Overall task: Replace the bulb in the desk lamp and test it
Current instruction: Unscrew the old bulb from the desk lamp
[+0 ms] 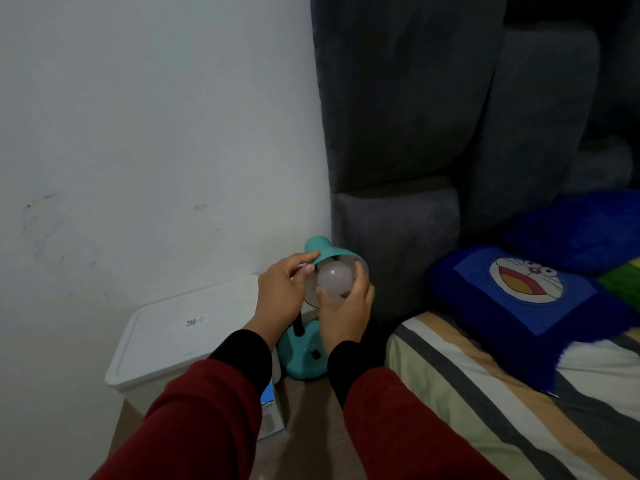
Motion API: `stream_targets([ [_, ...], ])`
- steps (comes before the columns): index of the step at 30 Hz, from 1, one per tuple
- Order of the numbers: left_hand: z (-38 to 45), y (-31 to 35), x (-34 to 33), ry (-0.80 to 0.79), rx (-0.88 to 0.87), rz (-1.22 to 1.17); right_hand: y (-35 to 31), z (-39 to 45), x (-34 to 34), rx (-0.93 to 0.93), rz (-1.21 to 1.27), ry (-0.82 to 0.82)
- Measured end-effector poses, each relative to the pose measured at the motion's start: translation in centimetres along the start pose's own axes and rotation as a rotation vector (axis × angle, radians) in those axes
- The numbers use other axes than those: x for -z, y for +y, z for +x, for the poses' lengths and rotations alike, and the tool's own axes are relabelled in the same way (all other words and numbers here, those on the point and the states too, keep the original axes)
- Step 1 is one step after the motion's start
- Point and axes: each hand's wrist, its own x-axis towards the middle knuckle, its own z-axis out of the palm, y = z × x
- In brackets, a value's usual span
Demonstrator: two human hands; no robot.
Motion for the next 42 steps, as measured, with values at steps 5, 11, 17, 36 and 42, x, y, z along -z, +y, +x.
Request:
stream_targets([
  [5, 0.0, -0.1, 0.0, 0.001, 0.003, -0.001, 0.0, 0.2, -0.3, -0.137, 0.042, -0.003],
  [11, 0.0, 0.1, -0.1, -0.007, -0.001, -0.001, -0.2, 0.5, -0.6, -0.192, 0.05, 0.044],
  [17, 0.0, 0.1, 0.1, -0.011, 0.006, -0.011, -0.1, 0.7, 0.0, -0.155, 0.061, -0.002],
  [36, 0.0, 0.4, 0.2, -0.027, 0.001, -0.01, 0.0, -0.1, -0.6, -0.159, 0.091, -0.002],
  [42, 0.1, 0.2, 0.0, -0.032, 0.004, -0.021, -0.3, -0.1, -0.8, -0.133, 0.074, 0.046],
])
